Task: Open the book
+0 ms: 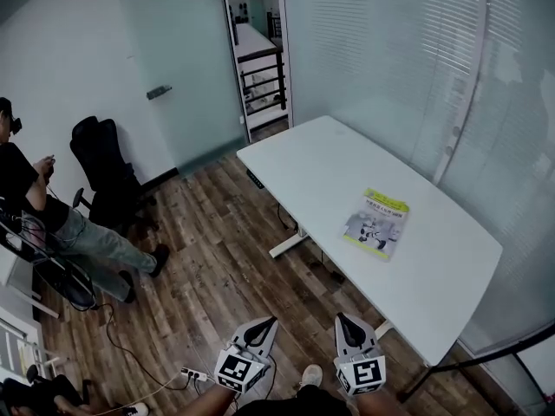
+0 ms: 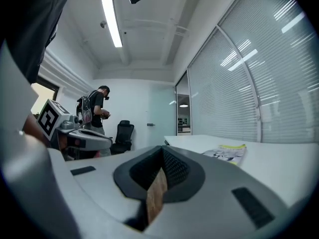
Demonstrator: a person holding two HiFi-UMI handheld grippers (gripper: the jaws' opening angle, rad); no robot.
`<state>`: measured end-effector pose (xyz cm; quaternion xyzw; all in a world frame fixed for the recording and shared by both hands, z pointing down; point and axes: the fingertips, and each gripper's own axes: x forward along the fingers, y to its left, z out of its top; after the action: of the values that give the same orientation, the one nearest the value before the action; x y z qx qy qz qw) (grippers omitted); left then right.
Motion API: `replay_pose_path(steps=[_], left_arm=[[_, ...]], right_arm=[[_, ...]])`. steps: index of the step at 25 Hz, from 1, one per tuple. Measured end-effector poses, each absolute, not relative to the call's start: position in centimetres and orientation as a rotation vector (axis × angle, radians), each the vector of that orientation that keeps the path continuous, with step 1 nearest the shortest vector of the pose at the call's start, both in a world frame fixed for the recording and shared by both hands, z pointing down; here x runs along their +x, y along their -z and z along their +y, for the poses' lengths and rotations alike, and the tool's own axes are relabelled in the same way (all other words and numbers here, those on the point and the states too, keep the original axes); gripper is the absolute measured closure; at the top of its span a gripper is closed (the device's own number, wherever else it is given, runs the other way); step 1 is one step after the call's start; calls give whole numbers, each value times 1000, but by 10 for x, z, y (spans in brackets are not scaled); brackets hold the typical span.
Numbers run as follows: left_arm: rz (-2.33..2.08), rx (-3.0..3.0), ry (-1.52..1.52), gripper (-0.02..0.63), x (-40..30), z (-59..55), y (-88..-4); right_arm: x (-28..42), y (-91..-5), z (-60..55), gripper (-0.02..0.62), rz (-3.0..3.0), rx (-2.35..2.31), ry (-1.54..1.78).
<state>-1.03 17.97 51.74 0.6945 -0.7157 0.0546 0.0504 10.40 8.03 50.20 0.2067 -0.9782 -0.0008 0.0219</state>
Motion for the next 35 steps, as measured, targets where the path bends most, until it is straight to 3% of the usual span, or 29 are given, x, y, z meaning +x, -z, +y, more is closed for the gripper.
replay_pose_path(steps=[17, 35], left_arm=[[-2217, 2035, -216, 595, -36, 54, -514], [-1994, 2303, -186, 595, -96, -99, -513]], right_arm=[[75, -476, -50, 589, -3064, 574, 44], [38, -492, -179, 589, -2902, 916, -4]])
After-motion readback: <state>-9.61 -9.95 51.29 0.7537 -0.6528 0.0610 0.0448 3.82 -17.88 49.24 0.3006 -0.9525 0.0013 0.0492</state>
